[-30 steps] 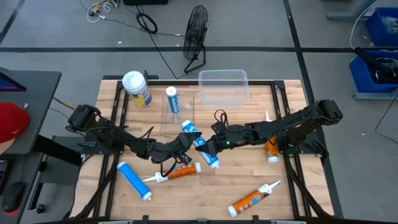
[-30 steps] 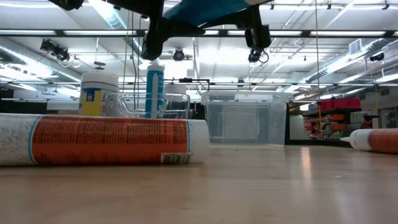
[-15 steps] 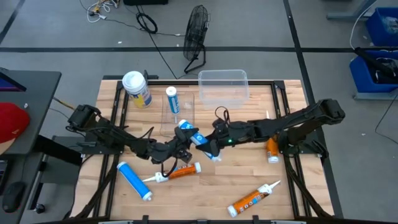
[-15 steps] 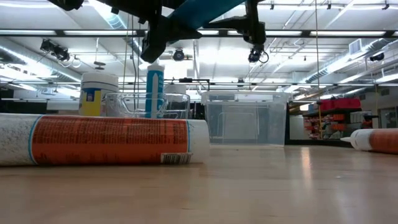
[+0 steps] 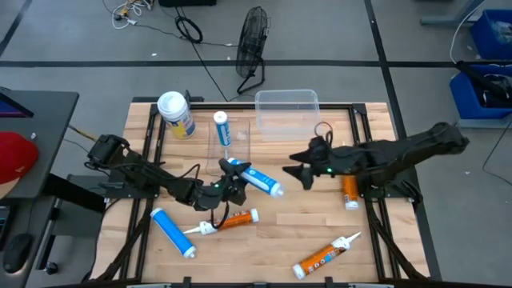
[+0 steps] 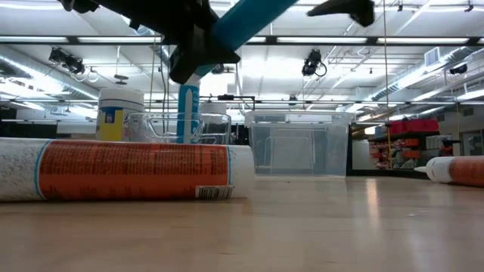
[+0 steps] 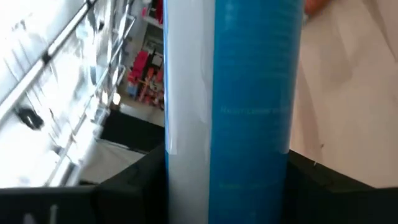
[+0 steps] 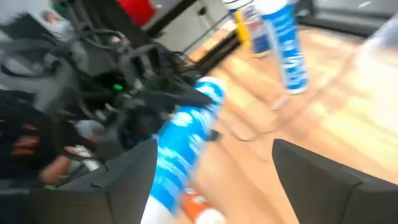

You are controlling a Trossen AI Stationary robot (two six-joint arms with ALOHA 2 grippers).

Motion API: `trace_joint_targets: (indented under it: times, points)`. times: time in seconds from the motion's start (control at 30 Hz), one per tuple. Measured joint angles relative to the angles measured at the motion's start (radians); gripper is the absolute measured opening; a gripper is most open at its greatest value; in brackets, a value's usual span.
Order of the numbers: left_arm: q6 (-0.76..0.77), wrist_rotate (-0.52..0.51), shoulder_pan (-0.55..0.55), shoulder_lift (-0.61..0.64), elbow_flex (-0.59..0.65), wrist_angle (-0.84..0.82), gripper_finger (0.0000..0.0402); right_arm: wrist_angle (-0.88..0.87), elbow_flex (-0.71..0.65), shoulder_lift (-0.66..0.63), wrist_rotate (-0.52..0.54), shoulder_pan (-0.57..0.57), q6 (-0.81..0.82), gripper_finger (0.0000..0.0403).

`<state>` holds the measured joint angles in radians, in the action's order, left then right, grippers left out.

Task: Pick & place silicon tubes, Sealant and Lysol wipes
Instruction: Put the right blue sealant into the left transparent bin

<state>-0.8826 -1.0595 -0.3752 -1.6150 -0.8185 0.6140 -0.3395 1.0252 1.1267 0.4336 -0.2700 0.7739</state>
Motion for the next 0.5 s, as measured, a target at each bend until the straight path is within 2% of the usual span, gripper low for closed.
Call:
trace_joint_targets:
  times: [0.2,0.3,0.4,0.5]
  points:
    - [0.288,0.0,0.031,0.036,-0.001,-0.002,0.0217,-0.083,-0.014,-0.005,0.185,-0.108,0.04,0.0293]
    - [0.419,0.059,0.051,0.06,-0.001,0.008,0.0217,-0.046,-0.051,0.024,0.251,-0.152,0.04,0.0283]
    - [0.529,0.155,0.065,0.083,-0.001,0.012,0.0217,0.101,-0.093,0.062,0.332,-0.176,-0.033,0.0276]
    - [0.604,0.26,0.078,0.092,-0.001,0.018,0.0217,0.326,-0.138,0.107,0.396,-0.182,-0.183,0.0274]
